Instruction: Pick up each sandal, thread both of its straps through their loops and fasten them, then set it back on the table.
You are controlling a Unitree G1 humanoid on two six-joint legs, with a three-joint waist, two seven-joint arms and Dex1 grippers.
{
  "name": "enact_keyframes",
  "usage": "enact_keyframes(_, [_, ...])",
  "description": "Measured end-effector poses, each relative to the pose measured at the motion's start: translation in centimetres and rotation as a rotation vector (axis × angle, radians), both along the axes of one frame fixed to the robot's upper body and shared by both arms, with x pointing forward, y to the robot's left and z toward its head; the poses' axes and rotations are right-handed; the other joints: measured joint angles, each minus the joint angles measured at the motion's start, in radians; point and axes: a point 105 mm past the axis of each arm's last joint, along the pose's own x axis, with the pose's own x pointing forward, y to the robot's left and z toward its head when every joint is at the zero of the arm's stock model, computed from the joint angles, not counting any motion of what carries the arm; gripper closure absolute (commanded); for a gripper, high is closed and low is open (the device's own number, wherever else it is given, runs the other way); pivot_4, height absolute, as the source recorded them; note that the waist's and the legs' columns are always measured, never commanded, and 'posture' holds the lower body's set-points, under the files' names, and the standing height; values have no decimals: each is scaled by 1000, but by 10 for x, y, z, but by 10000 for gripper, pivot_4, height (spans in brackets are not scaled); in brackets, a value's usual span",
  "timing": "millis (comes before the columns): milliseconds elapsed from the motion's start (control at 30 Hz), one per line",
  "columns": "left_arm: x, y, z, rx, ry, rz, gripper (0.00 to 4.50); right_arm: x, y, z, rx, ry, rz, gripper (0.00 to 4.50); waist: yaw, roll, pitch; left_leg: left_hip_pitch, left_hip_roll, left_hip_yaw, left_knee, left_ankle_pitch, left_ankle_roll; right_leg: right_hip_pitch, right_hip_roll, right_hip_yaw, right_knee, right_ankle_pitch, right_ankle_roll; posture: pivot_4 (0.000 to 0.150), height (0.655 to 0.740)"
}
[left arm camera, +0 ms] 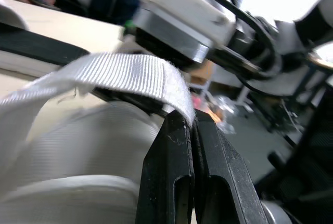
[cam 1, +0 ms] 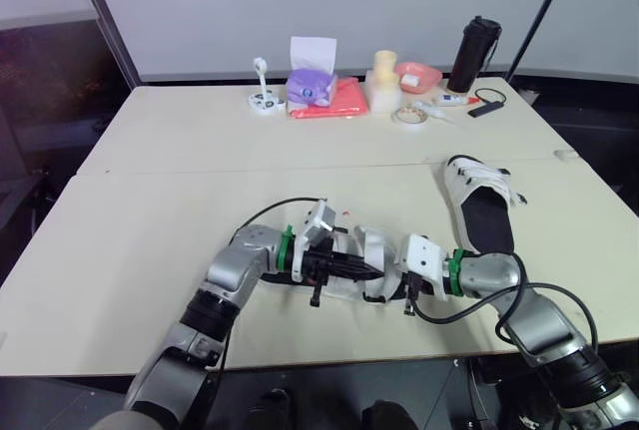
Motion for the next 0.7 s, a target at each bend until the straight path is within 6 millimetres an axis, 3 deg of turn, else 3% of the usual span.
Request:
enact_keyframes(167, [-3,-3,-2,3,-102,-28,44730,0,0,0,0,0,-1,45000,1,0,0,0,0,0,0,0,0,0,0,0,0,0,-1,1500,7400])
enact_keyframes(400, [12,-19,-15,-6,-192,67,44730,0,0,0,-1,-2,-3,45000,2,0,0,0,0,0,0,0,0,0,0,0,-1,0,0,1500,7400])
enact_keyframes(567, [19,-19,-12,30,-222,29,44730,1,-1,0,-1,-5,-7,45000,2,0,0,-1,0,1,0,0,0,0,0,0,-1,1,2,1500,7400])
enact_keyframes(700, [13,-14,-15,59,-215,-45,44730,0,0,1,0,-7,-3,45000,1,0,0,-1,0,1,0,0,0,-1,0,0,-1,1,2,1500,7400])
